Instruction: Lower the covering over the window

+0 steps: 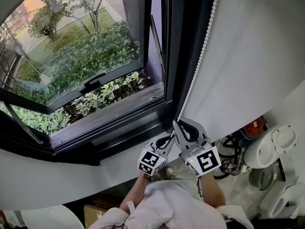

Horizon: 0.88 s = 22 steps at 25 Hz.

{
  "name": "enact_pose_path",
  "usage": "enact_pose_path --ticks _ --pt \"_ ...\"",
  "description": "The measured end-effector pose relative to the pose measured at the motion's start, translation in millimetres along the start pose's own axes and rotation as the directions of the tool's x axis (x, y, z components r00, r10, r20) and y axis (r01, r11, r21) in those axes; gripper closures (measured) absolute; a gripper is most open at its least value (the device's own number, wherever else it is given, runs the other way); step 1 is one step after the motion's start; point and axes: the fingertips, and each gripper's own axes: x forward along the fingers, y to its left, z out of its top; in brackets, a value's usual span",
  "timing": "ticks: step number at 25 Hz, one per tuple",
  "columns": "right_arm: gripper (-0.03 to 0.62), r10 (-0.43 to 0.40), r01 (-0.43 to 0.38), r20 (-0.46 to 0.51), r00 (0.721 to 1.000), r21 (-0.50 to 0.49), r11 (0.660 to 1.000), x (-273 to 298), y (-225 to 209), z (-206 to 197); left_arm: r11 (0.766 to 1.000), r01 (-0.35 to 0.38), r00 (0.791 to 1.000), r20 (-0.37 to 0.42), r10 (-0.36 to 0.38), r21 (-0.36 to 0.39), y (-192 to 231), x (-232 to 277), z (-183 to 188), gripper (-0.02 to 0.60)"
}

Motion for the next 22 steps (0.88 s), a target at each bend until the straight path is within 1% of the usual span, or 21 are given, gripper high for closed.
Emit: enact_pose_path --ticks 8,13,17,22 --pt "0.592 0.012 -0.009 -0.069 0.998 0.051 0.999 -5 7 -43 0.999 0.001 0.998 -0.069 -0.003 -0.032 1 5 -43 0.561" --pt "0.592 0.010 -0.004 -0.096 0.995 0.063 0.998 -9 11 -60 0.999 -0.002 0.995 -0.096 -0.002 -0.042 2 4 -61 0.561" --pt "0.592 0.024 -0.013 -0.126 0.992 0.088 0.996 -9 17 -77 0.998 -0.005 0.990 -0.139 -0.004 -0.059 2 3 -78 0.561" --pt "0.594 0.023 -0.009 -0.111 0.994 0.122 0.992 -8 22 -83 0.996 -0.014 0.989 -0.147 0.001 -0.090 1 0 -85 0.561"
